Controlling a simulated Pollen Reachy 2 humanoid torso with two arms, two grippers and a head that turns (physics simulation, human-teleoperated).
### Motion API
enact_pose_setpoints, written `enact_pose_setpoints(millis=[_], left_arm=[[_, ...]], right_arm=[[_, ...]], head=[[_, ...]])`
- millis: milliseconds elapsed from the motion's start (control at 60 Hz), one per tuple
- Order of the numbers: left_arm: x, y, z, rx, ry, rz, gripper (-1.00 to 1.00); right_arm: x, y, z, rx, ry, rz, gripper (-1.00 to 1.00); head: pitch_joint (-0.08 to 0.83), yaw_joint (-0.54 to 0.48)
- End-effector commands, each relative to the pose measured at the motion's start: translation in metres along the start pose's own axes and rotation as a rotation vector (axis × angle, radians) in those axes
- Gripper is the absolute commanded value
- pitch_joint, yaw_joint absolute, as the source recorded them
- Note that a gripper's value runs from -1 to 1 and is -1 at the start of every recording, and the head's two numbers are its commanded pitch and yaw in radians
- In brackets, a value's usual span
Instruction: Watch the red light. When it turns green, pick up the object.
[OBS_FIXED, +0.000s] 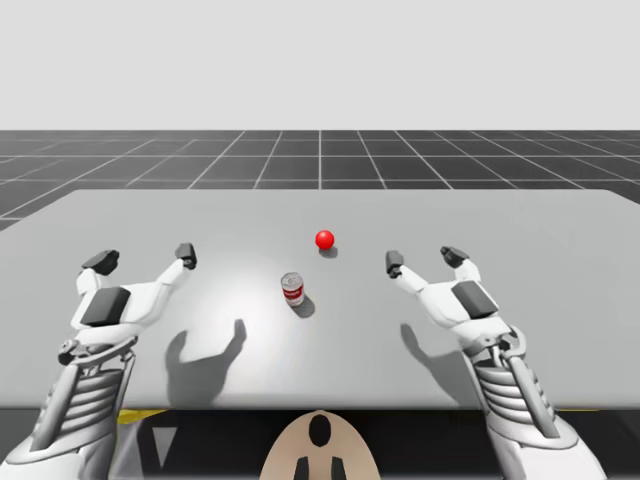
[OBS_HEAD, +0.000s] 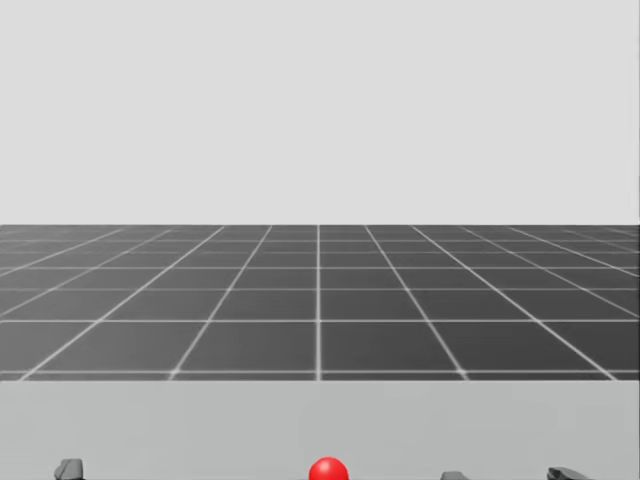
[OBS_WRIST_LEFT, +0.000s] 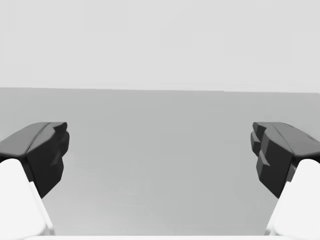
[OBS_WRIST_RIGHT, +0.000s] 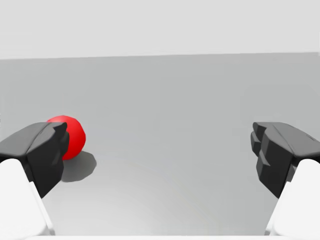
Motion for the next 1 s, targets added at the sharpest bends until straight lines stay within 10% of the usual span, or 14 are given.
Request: enact_pose_setpoints(millis=[17,1000], left_arm=[[0.0005,0.0056,0.0023,0.022,0.024,0.015,-1.0],[-0.002,-0.0008,0.003,0.007,0.013,-0.049,-1.0]], right_arm=[[-0.0022,0.0095,0.0056,-0.023,0.009,-0.128,-1.0],[-0.0002,0.0046,0.0029,-0.024,-0.013,-0.089,-1.0]], head=[[0.011,0.0],[0.47,-0.02]])
